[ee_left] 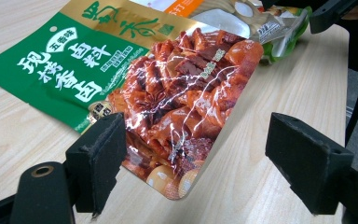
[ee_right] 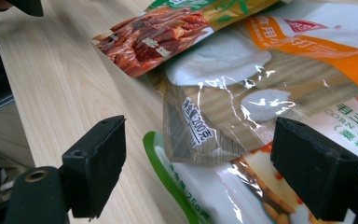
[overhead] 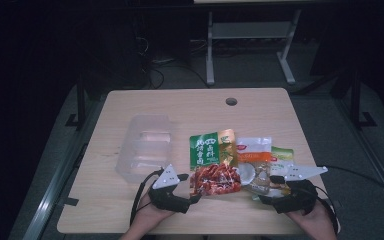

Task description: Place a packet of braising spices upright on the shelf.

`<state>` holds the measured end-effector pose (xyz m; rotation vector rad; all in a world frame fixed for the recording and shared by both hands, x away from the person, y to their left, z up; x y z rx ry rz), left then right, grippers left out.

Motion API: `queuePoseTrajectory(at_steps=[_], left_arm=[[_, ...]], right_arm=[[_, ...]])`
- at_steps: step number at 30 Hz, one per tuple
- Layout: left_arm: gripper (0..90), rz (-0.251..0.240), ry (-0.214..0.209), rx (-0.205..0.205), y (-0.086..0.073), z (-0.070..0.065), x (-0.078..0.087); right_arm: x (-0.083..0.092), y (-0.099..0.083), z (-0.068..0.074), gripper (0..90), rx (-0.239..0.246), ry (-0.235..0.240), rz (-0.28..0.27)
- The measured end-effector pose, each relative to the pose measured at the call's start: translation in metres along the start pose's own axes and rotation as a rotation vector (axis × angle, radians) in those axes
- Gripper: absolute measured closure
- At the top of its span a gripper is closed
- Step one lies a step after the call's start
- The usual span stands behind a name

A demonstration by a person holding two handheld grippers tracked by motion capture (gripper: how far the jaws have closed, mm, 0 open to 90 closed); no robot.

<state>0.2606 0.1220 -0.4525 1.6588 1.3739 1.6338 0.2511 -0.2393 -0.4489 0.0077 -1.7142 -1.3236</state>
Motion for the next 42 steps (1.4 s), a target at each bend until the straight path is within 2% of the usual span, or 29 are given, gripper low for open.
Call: queuePoseTrajectory(at_steps=[10, 18, 20, 24, 27, 29, 35, 38, 40, 41, 42], left_arm=[[20.0, -0.016, 0.002, 0.014, 0.0, 0.003, 0.004], [19.9, 0.009, 0.002, 0.006, -0.003, 0.001, 0.0], [19.9, 0.017, 0.003, 0.005, -0.004, 0.0, 0.0], [20.0, 0.013, 0.006, -0.007, -0.003, -0.002, 0.001], [19.9, 0.016, 0.001, -0.019, -0.002, -0.001, 0.0], [19.9, 0.022, 0.002, -0.018, -0.003, 0.0, -0.002], [19.9, 0.013, 0.003, -0.027, -0.002, -0.001, 0.0], [19.9, 0.009, 0.011, -0.036, -0.002, 0.0, 0.001], [19.9, 0.003, 0.014, -0.029, -0.002, 0.0, 0.001], [20.0, -0.007, 0.013, -0.028, -0.002, 0.0, 0.001], [20.0, -0.005, 0.013, -0.03, -0.001, 0.0, 0.0]], right_arm=[[-0.002, 0.006, -0.002, 16.7, 0.007, -0.002, -0.009], [-0.01, 0.023, -0.002, 15.5, 0.028, 0.02, 0.017], [-0.017, 0.032, -0.003, 15.6, 0.036, 0.024, 0.044], [-0.024, 0.042, -0.006, 15.6, 0.032, 0.039, 0.054], [-0.027, 0.053, -0.007, 14.7, 0.046, 0.044, 0.047], [-0.032, 0.061, -0.007, 14.7, 0.056, 0.053, 0.064], [-0.042, 0.072, -0.01, 15.2, 0.065, 0.06, 0.097], [-0.055, 0.082, -0.015, 17.9, 0.064, 0.064, 0.135], [-0.058, 0.084, -0.016, 18.9, 0.062, 0.07, 0.139], [-0.066, 0.092, -0.018, 18.7, 0.058, 0.064, 0.164], [-0.068, 0.095, -0.019, 18.7, 0.061, 0.058, 0.161]])
Point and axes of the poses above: each handheld gripper's, and its own axes: x roughly backward along the jaws, y roughly out of its top, z roughly to its left, the point moved 2 cm from there along -x, roughly forward along the jaws, and after that the axes turned 12 degrees about -y, right-handed, at the moved point
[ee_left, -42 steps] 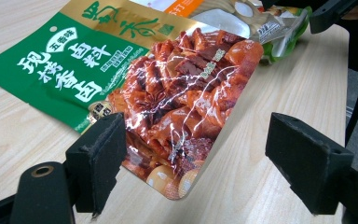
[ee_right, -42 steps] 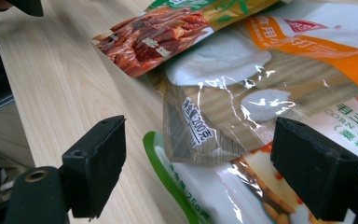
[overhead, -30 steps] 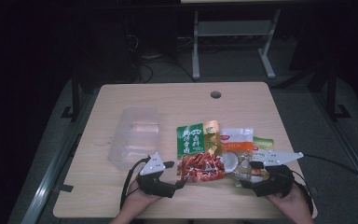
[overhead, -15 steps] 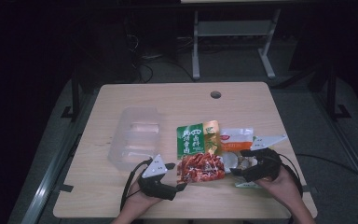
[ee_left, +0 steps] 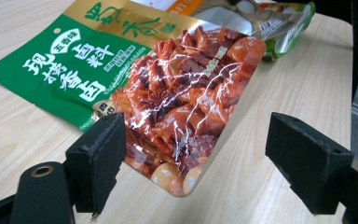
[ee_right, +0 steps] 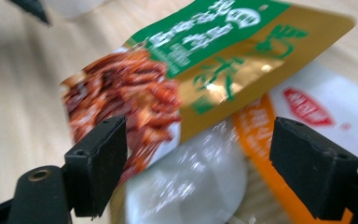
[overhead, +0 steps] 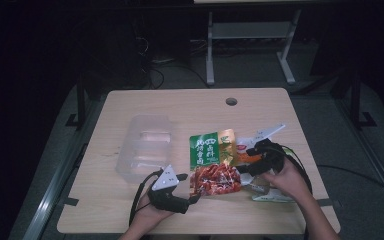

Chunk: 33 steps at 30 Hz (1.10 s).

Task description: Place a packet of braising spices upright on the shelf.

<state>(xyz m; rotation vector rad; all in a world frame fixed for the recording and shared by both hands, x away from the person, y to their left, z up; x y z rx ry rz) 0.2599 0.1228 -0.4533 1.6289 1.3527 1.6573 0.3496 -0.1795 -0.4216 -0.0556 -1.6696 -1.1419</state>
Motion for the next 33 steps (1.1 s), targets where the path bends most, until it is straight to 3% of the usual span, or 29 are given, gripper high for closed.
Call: queuePoseTrajectory(at_steps=[8, 12, 14, 18, 21, 26, 30, 31, 32, 33], left_arm=[[20.3, 0.015, -0.006, -0.007, 0.001, -0.001, -0.002], [20.2, 0.007, -0.006, 0.002, 0.001, -0.001, -0.002], [20.2, 0.003, -0.005, 0.0, 0.001, -0.001, -0.003], [20.3, 0.004, -0.003, -0.001, 0.001, -0.001, -0.004], [20.3, 0.003, -0.002, -0.003, 0.001, -0.001, -0.004], [20.3, 0.003, 0.0, -0.005, 0.001, 0.0, -0.003], [20.2, 0.002, -0.001, -0.001, 0.001, 0.001, -0.002], [20.2, 0.004, 0.0, -0.004, 0.001, 0.001, -0.003], [20.2, 0.004, 0.0, -0.004, 0.001, 0.001, -0.003], [20.3, 0.004, 0.001, -0.003, 0.001, 0.0, -0.003]], right_arm=[[-0.017, 0.033, -0.012, 20.9, 0.02, -0.007, 0.044], [-0.023, 0.04, -0.016, 23.0, 0.005, -0.011, 0.057], [-0.031, 0.045, -0.022, 22.5, 0.005, -0.02, 0.091], [-0.039, 0.048, -0.03, 22.7, -0.035, -0.022, 0.092], [-0.051, 0.044, -0.039, 25.2, -0.093, -0.015, 0.137], [-0.062, 0.041, -0.045, 28.0, -0.12, -0.029, 0.183], [-0.069, 0.041, -0.046, 42.0, -0.144, 0.017, 0.179], [-0.07, 0.041, -0.047, 55.5, -0.144, 0.047, 0.16], [-0.07, 0.041, -0.047, 55.5, -0.144, 0.047, 0.16], [-0.07, 0.04, -0.046, 68.8, -0.153, 0.083, 0.162]])
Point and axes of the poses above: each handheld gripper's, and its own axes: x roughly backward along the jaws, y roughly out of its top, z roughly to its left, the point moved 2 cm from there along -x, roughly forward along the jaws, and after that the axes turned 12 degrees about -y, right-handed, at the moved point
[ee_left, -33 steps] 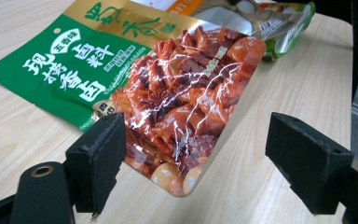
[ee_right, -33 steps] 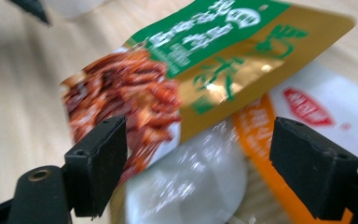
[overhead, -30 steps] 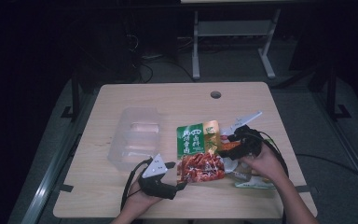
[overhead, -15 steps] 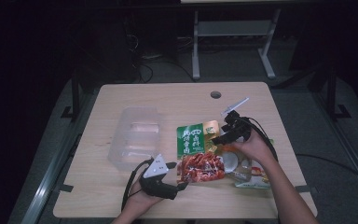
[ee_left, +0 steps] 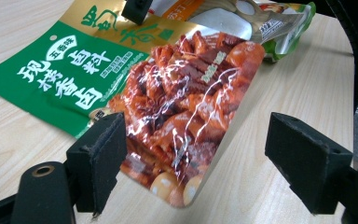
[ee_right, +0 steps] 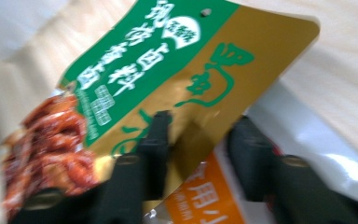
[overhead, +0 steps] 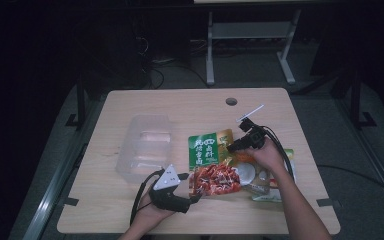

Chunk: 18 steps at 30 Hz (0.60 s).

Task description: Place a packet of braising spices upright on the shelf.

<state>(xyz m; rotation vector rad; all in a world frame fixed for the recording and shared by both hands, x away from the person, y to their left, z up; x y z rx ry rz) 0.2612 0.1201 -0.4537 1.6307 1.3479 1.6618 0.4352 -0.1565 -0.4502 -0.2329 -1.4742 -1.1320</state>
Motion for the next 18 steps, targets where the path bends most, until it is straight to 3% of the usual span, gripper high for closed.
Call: queuePoseTrajectory(at_steps=[4, 11, 12, 18], left_arm=[[20.2, 0.002, -0.003, -0.003, 0.0, 0.001, 0.0], [20.2, -0.008, -0.009, 0.015, 0.0, 0.002, -0.001], [20.0, -0.018, -0.01, 0.023, 0.0, 0.002, -0.001], [22.2, -0.04, -0.041, 0.055, 0.002, 0.002, 0.0]], right_arm=[[0.007, 0.0, 0.002, 89.1, 0.032, 0.036, -0.036], [0.022, -0.002, 0.01, 90.0, 0.07, 0.032, -0.068], [0.029, -0.002, 0.015, 90.0, 0.094, 0.027, -0.097], [0.056, -0.005, 0.029, 90.0, 0.122, 0.017, -0.189]])
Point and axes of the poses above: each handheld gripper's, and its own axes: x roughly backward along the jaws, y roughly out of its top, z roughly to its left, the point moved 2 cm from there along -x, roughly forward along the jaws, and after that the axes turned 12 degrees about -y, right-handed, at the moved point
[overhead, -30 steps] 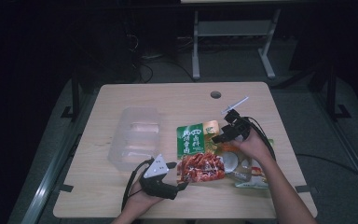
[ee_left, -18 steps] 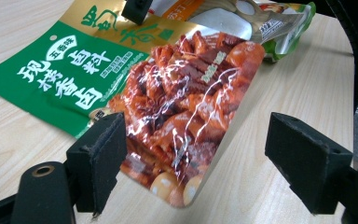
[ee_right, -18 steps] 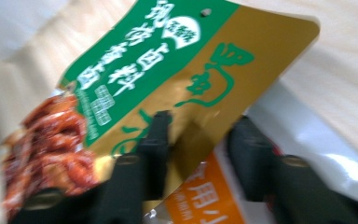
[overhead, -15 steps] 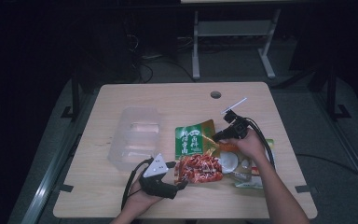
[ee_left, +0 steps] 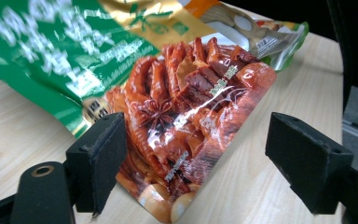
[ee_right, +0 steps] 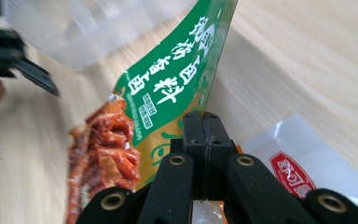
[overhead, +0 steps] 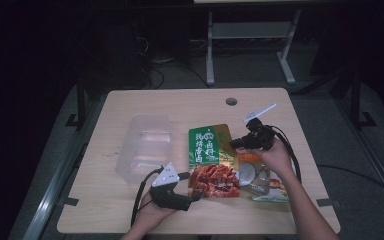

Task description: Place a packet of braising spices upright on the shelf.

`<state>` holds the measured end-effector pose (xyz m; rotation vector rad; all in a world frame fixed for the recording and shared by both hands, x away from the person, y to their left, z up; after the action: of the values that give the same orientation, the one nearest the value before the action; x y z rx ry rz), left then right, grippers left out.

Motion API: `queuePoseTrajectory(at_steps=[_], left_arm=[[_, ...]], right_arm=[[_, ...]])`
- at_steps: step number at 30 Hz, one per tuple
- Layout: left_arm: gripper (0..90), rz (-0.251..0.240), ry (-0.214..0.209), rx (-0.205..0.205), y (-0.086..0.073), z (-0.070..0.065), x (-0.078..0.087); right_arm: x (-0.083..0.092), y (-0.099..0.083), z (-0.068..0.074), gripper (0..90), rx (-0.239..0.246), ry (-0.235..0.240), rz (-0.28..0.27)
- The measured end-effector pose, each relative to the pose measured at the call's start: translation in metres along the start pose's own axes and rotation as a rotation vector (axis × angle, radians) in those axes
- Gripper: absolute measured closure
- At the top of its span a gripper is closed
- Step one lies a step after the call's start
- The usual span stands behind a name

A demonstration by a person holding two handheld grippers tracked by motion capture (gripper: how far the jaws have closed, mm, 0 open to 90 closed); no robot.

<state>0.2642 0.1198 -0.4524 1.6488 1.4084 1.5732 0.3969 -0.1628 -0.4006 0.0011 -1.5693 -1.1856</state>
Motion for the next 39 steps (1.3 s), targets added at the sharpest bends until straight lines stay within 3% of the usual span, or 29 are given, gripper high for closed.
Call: queuePoseTrajectory(at_steps=[6, 9, 13, 18, 21, 24, 26, 30, 31, 32, 34, 35, 39], left_arm=[[23.4, -0.033, -0.006, 0.014, 0.004, -0.005, -0.002], [23.1, -0.027, 0.005, 0.001, 0.008, -0.006, -0.003], [21.0, -0.056, -0.004, 0.03, 0.018, -0.001, -0.001], [18.5, -0.131, 0.026, 0.089, 0.03, 0.009, -0.001], [18.4, -0.13, 0.061, 0.145, 0.032, 0.018, -0.007], [18.4, -0.126, 0.078, 0.161, 0.032, 0.025, -0.012], [18.8, -0.114, 0.061, 0.168, 0.03, 0.031, -0.017], [35.1, -0.088, 0.006, 0.18, 0.027, 0.039, -0.024], [42.4, -0.073, -0.005, 0.193, 0.027, 0.04, -0.026], [43.8, -0.059, -0.03, 0.213, 0.026, 0.042, -0.03], [48.8, -0.08, -0.071, 0.245, 0.022, 0.042, -0.031], [53.8, -0.075, -0.059, 0.218, 0.022, 0.041, -0.03], [70.5, -0.101, -0.071, 0.219, 0.023, 0.039, -0.025]], right_arm=[[0.024, -0.003, 0.014, 90.0, 0.052, -0.019, -0.083], [0.038, -0.007, 0.023, 90.0, 0.07, -0.02, -0.135], [0.054, -0.011, 0.032, 90.0, 0.1, -0.017, -0.199], [0.074, -0.02, 0.047, 90.0, 0.148, -0.027, -0.255], [0.078, -0.027, 0.049, 90.0, 0.159, -0.031, -0.288], [0.078, -0.035, 0.048, 90.0, 0.139, -0.02, -0.319], [0.077, -0.038, 0.046, 90.0, 0.136, -0.02, -0.304], [0.077, -0.042, 0.046, 90.0, 0.124, 0.006, -0.329], [0.077, -0.042, 0.047, 90.0, 0.121, 0.018, -0.334], [0.077, -0.042, 0.047, 90.0, 0.119, 0.027, -0.34], [0.077, -0.042, 0.051, 90.0, 0.124, 0.04, -0.349], [0.077, -0.041, 0.054, 90.0, 0.136, 0.03, -0.341], [0.075, -0.042, 0.058, 90.0, 0.143, 0.011, -0.331]])
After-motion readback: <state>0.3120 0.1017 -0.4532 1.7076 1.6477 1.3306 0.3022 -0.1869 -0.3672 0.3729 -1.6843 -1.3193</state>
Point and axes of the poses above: each handheld gripper's, and its own axes: x roughly backward along the jaws, y roughly out of its top, z roughly to its left, the point moved 2 cm from there along -x, roughly forward along the jaws, and after that the axes turned 12 degrees about -y, right-handed, at the moved point
